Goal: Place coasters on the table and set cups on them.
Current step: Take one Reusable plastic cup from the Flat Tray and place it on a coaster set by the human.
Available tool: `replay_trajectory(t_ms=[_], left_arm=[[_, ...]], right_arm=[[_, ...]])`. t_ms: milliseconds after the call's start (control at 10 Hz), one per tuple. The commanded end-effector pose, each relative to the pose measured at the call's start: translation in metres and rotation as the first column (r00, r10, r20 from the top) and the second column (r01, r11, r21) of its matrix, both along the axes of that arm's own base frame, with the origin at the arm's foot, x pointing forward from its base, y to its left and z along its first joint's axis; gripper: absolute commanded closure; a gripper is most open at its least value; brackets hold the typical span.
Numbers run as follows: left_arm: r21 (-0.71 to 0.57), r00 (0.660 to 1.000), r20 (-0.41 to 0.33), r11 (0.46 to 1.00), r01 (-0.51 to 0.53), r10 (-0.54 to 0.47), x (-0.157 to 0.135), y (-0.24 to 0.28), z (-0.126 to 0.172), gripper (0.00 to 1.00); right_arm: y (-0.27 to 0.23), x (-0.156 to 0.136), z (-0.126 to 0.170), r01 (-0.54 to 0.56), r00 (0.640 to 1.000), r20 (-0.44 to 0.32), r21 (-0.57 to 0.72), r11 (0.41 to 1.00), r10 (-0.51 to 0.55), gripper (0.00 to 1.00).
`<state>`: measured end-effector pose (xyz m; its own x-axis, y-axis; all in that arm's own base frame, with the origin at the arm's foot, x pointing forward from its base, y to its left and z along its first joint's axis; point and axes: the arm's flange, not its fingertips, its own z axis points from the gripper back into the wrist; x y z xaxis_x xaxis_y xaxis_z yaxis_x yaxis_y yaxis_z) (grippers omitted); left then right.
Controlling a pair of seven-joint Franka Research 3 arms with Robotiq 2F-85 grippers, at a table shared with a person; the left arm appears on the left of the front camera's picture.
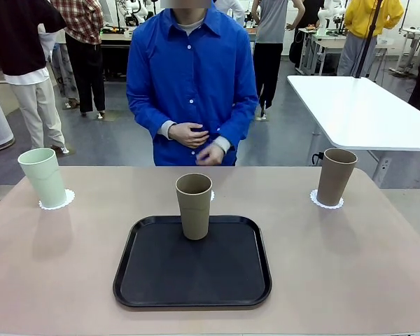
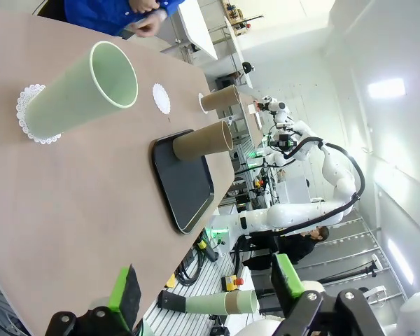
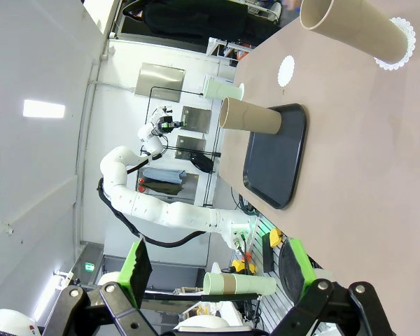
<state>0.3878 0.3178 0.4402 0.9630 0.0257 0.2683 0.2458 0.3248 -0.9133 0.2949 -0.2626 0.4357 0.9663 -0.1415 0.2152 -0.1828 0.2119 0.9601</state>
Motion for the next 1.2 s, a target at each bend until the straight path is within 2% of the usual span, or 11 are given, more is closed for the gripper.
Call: replay_trajectory(t_ms=[0,1100], left_arm=[[-0.005,1.0,0.005,1.0,0.007,-0.007,-0.0012,0.0021,0.0015,0.0],[-0.005,1.0,0.005,1.0,0.007,-0.007,-0.0012,0.0021,0.0015,0.0]], right_arm=[[0.0005,-0.0017,0.0006,-0.004,1.0,-0.008,0.006,1.0,0.004,0.0],[0.0005,-0.0017,0.0006,-0.004,1.0,-0.008,0.006,1.0,0.004,0.0]])
